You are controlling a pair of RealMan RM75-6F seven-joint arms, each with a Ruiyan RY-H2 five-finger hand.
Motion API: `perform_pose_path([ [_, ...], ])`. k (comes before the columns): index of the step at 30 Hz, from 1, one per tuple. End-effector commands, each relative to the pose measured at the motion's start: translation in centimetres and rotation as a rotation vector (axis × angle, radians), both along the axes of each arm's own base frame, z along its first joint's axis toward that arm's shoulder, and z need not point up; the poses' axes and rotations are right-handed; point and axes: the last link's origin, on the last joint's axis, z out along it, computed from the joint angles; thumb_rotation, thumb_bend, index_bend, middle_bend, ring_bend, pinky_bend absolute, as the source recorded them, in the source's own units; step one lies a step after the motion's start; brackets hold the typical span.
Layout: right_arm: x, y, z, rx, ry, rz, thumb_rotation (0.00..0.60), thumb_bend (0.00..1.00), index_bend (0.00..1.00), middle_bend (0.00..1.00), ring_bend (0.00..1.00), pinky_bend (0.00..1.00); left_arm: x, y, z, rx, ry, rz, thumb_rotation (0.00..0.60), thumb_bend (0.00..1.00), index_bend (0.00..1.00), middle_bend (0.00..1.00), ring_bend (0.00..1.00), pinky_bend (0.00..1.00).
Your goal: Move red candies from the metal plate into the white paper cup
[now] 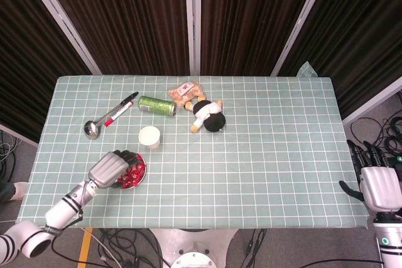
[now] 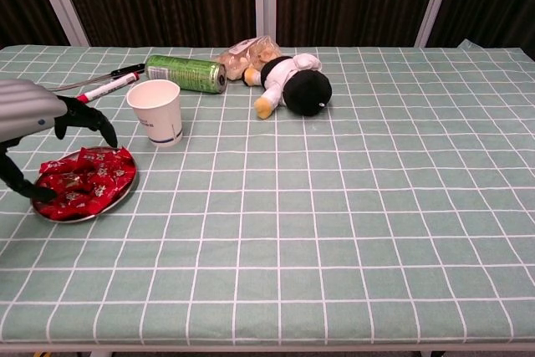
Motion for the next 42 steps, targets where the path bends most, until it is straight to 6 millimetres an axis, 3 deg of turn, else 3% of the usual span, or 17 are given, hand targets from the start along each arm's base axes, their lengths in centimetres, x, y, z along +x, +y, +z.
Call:
perform_pose_path([
  [1, 0.0, -0.2, -0.1, 0.003, -0.003, -0.001, 0.6, 0.09, 0.03, 0.18, 0.06, 0.12, 0.1, 0.6, -0.9, -0.01, 0.011, 0.021, 0.6, 0.16, 0.34, 0.35, 0.28, 0.43],
  [12, -0.3, -0.1, 0.0, 0.0, -0.004, -0.019, 0.6, 0.09, 0.03, 0.18, 0.06, 0.12, -0.1, 1.6, -2.4, -0.028, 0.051, 0.043, 0.6, 0.17, 0.35, 0.35, 0.28, 0.44],
  [25, -0.5, -0.2, 0.0, 0.004, -0.007, -0.039, 0.6, 0.09, 0.03, 0.18, 0.06, 0.13, -1.0, 2.0, -3.6, -0.013, 0.029, 0.06, 0.6, 0.25, 0.43, 0.39, 0.32, 0.58],
  [42, -0.7, 0.1, 0.1, 0.009, -0.012, -0.063, 0.6, 0.09, 0.03, 0.18, 0.06, 0.14, -1.8, 2.6, -4.2, 0.017, -0.042, 0.043, 0.6, 0.43, 0.61, 0.63, 0.58, 0.84],
])
